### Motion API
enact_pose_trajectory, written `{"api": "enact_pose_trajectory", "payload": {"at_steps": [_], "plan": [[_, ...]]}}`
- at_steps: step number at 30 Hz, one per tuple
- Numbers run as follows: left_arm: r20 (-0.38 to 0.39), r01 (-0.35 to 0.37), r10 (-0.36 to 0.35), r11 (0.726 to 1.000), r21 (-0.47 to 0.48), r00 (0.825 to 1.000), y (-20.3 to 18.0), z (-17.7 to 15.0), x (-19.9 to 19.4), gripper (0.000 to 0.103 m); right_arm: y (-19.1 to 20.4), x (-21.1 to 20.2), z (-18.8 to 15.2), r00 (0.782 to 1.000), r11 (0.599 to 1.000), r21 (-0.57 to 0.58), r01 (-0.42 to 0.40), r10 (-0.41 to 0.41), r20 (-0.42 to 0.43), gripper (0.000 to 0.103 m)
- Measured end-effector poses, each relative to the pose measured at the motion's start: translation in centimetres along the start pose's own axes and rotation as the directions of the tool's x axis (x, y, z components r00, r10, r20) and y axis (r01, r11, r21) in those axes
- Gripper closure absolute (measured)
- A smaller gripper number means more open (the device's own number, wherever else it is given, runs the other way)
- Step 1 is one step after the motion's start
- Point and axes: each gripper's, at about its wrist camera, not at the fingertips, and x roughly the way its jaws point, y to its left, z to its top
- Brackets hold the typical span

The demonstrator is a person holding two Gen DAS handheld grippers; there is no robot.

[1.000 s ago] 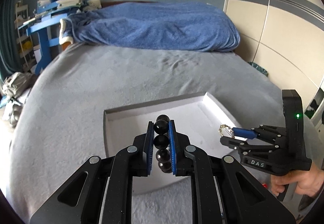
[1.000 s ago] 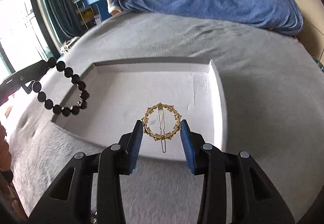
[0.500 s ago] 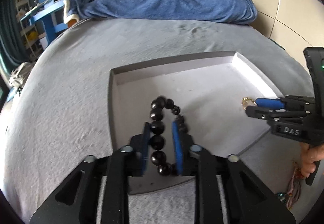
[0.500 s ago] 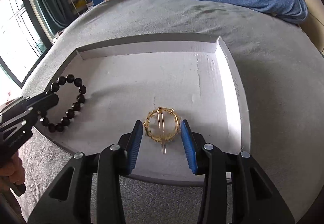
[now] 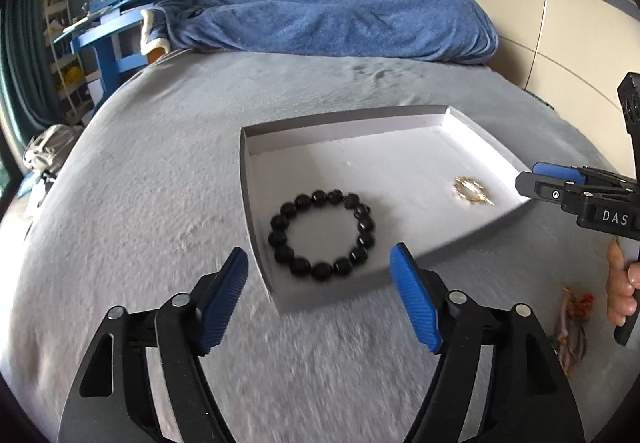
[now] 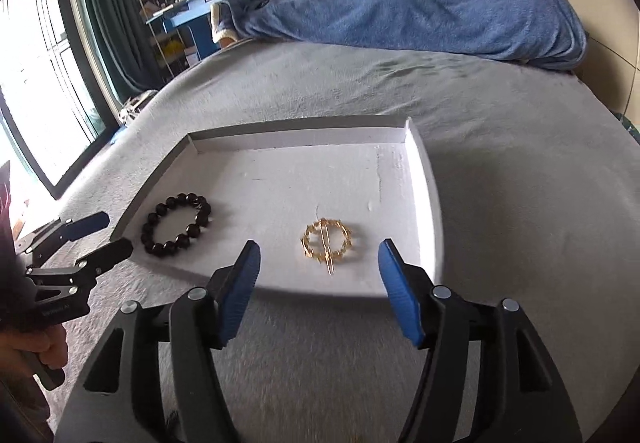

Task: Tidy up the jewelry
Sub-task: 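Grasp the dark red bead bracelet with the left tool while the right tool grasps the red beaded charm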

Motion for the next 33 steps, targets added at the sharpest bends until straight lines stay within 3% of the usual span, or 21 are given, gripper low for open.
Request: {"api": "enact_pose_trajectory", "payload": {"at_steps": [7, 18, 27, 33], "plan": [[-0.012, 0.041, -0.041, 0.999, -0.003, 0.999, -1.5, -2.9, -2.2, 0.023, -1.3, -3.5, -3.3, 1.000, 0.999, 0.047, 0.012, -0.014, 0.028, 0.040], [-0.055, 0.113, -0.109, 0.992, 0.065, 0.993, -5.9, -8.4, -5.3, 0.020, -2.9, -7.5, -11.3, 0.999, 0.993, 0.111, 0.040, -0.042, 0.016, 0.040], [-0.072, 0.153, -0.147, 0.985, 0.079, 0.986, -7.4, -11.1, -7.2, 0.018, -1.7, -7.2, -12.8, 1.000, 0.997, 0.069, 0.024, -0.024, 0.000, 0.040], [-0.070, 0.146, -0.140, 0.984, 0.102, 0.988, -8.0, -12.2, -7.6, 0.017, -1.9, -6.6, -12.9, 1.000, 0.997, 0.074, 0.008, -0.007, -0.022, 0.047]]}}
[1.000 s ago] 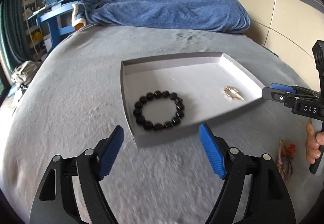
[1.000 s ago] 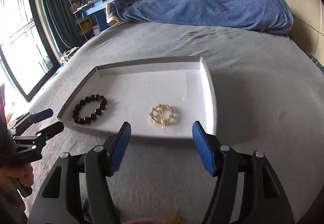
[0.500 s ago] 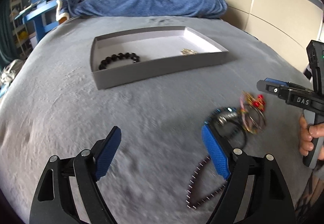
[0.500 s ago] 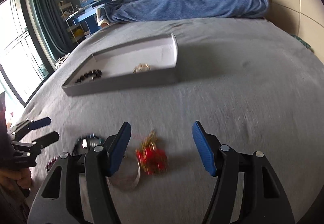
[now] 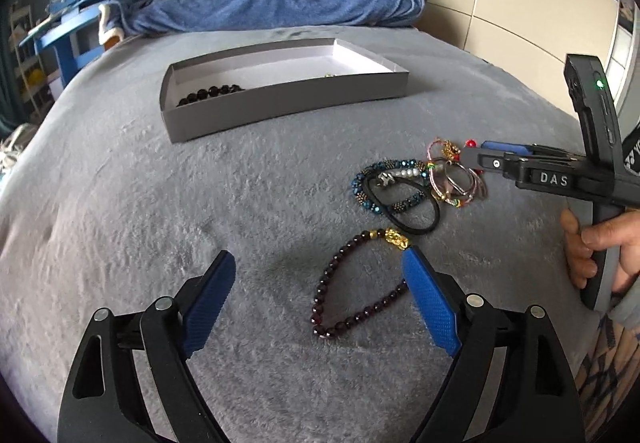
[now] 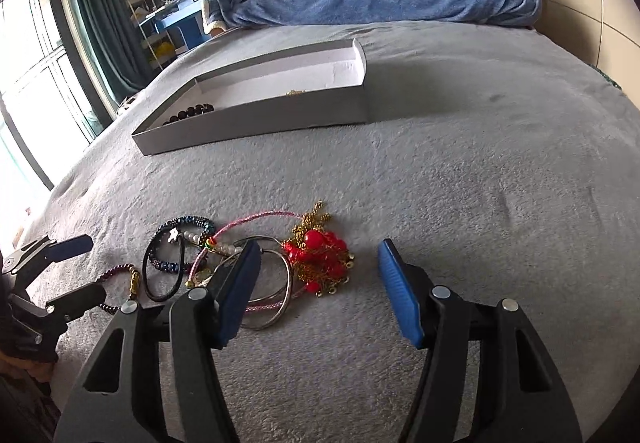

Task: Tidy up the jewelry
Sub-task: 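Grasp the dark red bead bracelet with the left tool while the right tool grasps the red beaded charm, then carry the red bracelet and red charm into the tray and release both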

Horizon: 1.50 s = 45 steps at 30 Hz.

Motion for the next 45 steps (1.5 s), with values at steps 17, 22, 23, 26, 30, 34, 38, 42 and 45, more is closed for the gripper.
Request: {"api": "enact_pose_trajectory", "payload": {"at_steps": [17, 22, 23, 26, 30, 34, 38, 42, 45], "plan": [[-0.055, 0.031, -0.022, 0.987, 0.160, 0.998, -3.0, -0.5, 1.0, 0.062, -1.0, -0.2, 0.0, 0.998, 0.997, 0.040, -0.062, 0.061, 0.024, 0.082], [-0.038, 0.023, -0.018, 0.992, 0.125, 0.999, -2.5, -0.5, 0.8, 0.090, -0.9, -0.9, 0.0, 0.996, 0.997, 0.037, -0.065, 0.063, 0.062, 0.085], [-0.035, 0.024, -0.020, 0.993, 0.116, 0.999, -2.3, -0.5, 0.8, 0.090, -0.9, -1.0, 0.0, 0.996, 0.997, 0.039, -0.066, 0.063, 0.069, 0.086], [-0.018, 0.030, -0.028, 0.995, 0.095, 0.999, -1.9, -0.5, 0.4, 0.090, -1.1, -1.3, 0.0, 0.994, 0.997, 0.044, -0.071, 0.067, 0.086, 0.086], [0.002, 0.040, -0.040, 0.997, 0.064, 0.999, -1.4, -0.4, 0.1, 0.090, -1.2, -2.1, 0.0, 0.988, 0.996, 0.041, -0.079, 0.073, 0.133, 0.086], [0.032, 0.081, -0.081, 0.997, -0.008, 0.996, 0.1, -0.1, -0.5, 0.094, -1.2, -3.6, 0.1, 0.977, 0.994, 0.050, -0.096, 0.085, 0.194, 0.086], [0.057, 0.089, -0.087, 0.995, -0.034, 0.995, 0.8, 0.5, -1.0, 0.096, -1.2, -5.0, 0.5, 0.967, 0.993, 0.046, -0.106, 0.092, 0.237, 0.086], [0.065, 0.086, -0.084, 0.996, -0.026, 0.994, 0.7, 1.0, -1.2, 0.097, -1.3, -6.0, 0.7, 0.959, 0.991, 0.060, -0.122, 0.102, 0.264, 0.087], [0.075, 0.084, -0.082, 0.996, -0.024, 0.994, 0.8, 1.4, -1.5, 0.097, -1.2, -6.4, 0.8, 0.958, 0.990, 0.063, -0.122, 0.101, 0.268, 0.087]]}}
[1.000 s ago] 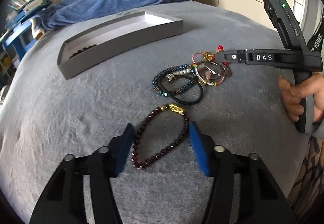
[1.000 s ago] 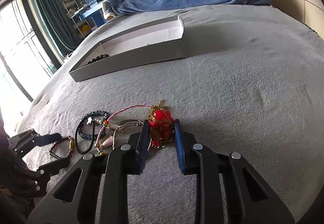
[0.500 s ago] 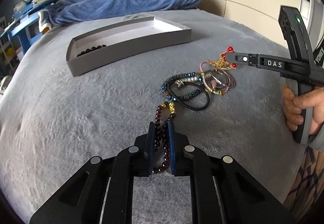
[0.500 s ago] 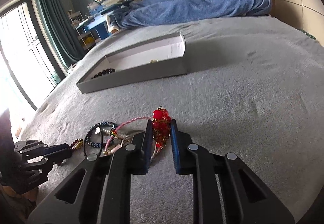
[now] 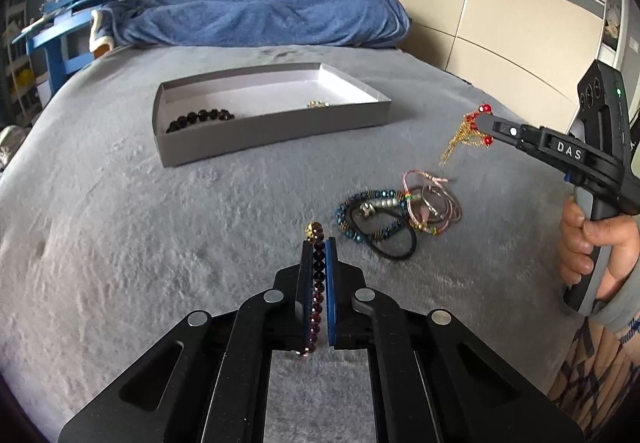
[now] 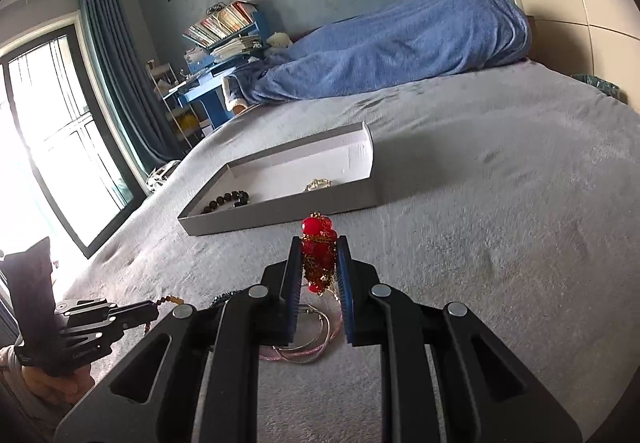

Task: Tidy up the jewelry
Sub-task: 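Carry the red bracelet and red charm into the tray and release both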

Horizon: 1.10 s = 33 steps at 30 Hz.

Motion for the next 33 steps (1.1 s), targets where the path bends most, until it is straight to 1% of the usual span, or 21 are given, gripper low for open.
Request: {"api": "enact_pose_trajectory", "payload": {"at_steps": [5, 12, 23, 27, 29, 33], "plan": [[0.019, 0.002, -0.002, 1.000, -0.005, 1.000, 0.5, 0.9, -0.5, 0.097, 0.1, 0.4, -0.3, 1.000, 1.000, -0.001, 0.009, -0.009, -0.025, 0.087], [0.022, 0.007, -0.006, 0.999, -0.050, 1.000, 2.0, 2.3, -0.3, 0.097, 0.5, 0.8, -0.1, 0.999, 1.000, -0.014, 0.014, -0.014, -0.034, 0.087], [0.013, -0.035, 0.035, 0.999, -0.028, 0.999, 2.7, 5.0, 0.3, 0.097, 1.3, 2.4, 0.3, 0.995, 0.998, -0.056, 0.027, -0.032, -0.090, 0.087], [0.022, -0.043, 0.043, 0.999, 0.001, 0.999, 2.7, 7.1, 0.7, 0.097, 2.1, 3.4, 1.5, 0.994, 0.996, -0.090, 0.021, -0.031, -0.107, 0.087], [0.035, -0.041, 0.041, 0.999, 0.007, 0.999, 2.8, 8.2, 0.7, 0.097, 2.7, 4.2, 2.7, 0.994, 0.993, -0.115, 0.015, -0.028, -0.110, 0.087], [0.066, -0.037, 0.036, 0.999, 0.008, 0.997, 3.5, 11.5, 1.1, 0.097, 3.8, 5.6, 5.5, 0.995, 0.990, -0.143, -0.007, -0.006, -0.095, 0.087]]}}
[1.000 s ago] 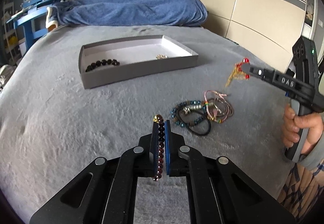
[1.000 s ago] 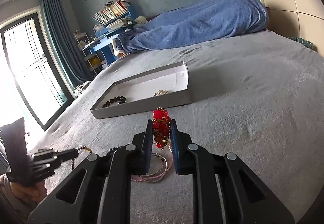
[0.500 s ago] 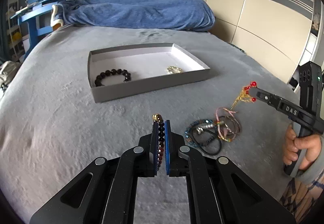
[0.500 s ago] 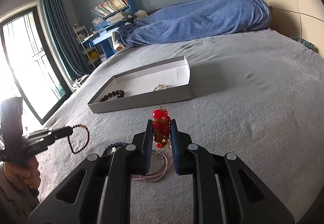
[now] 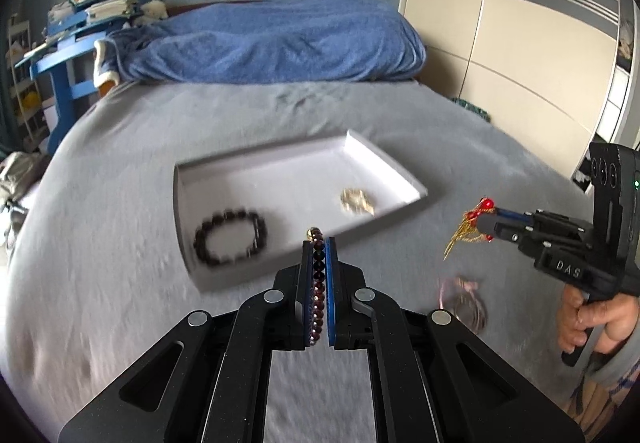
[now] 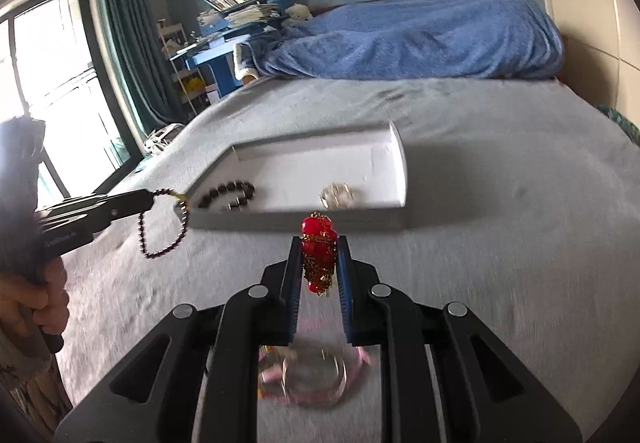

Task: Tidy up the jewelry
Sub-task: 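Carry the red bracelet and red charm into the tray and release both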

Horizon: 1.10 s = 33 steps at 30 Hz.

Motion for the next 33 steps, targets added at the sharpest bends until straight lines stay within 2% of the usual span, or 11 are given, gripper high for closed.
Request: {"api": "enact_pose_trajectory", "payload": {"at_steps": [9, 15, 19, 23, 29, 32, 33], "plan": [[0.010, -0.031, 0.031, 0.999, 0.044, 0.999, 2.1, 5.8, 3.7, 0.097, 0.8, 4.8, 7.4, 0.999, 0.997, -0.072, -0.027, 0.028, 0.016, 0.087], [-0.022, -0.047, 0.048, 0.999, 0.028, 0.999, 4.4, 7.8, 7.5, 0.097, -1.0, 10.6, 10.2, 0.998, 0.999, -0.023, -0.034, 0.033, -0.055, 0.087], [-0.068, -0.060, 0.060, 0.998, 0.002, 0.996, 6.4, 8.4, 11.0, 0.097, -2.2, 14.7, 11.1, 0.992, 0.999, 0.022, -0.024, 0.027, -0.120, 0.087], [-0.148, -0.069, 0.061, 0.996, -0.049, 0.987, 8.5, 8.2, 14.8, 0.097, -3.3, 18.9, 10.9, 0.975, 0.999, 0.032, 0.010, -0.003, -0.221, 0.087], [-0.237, -0.118, 0.090, 0.987, -0.106, 0.967, 11.0, 6.9, 18.0, 0.097, -4.1, 21.8, 9.5, 0.949, 0.997, 0.015, 0.069, -0.061, -0.311, 0.087], [-0.262, -0.152, 0.112, 0.979, -0.137, 0.958, 12.0, 6.4, 18.4, 0.079, -4.5, 22.0, 8.9, 0.946, 0.996, 0.030, 0.084, -0.070, -0.317, 0.081], [-0.251, -0.168, 0.129, 0.976, -0.138, 0.959, 12.2, 6.3, 18.1, 0.068, -4.5, 21.9, 8.9, 0.948, 0.996, 0.028, 0.081, -0.068, -0.311, 0.073]]}}
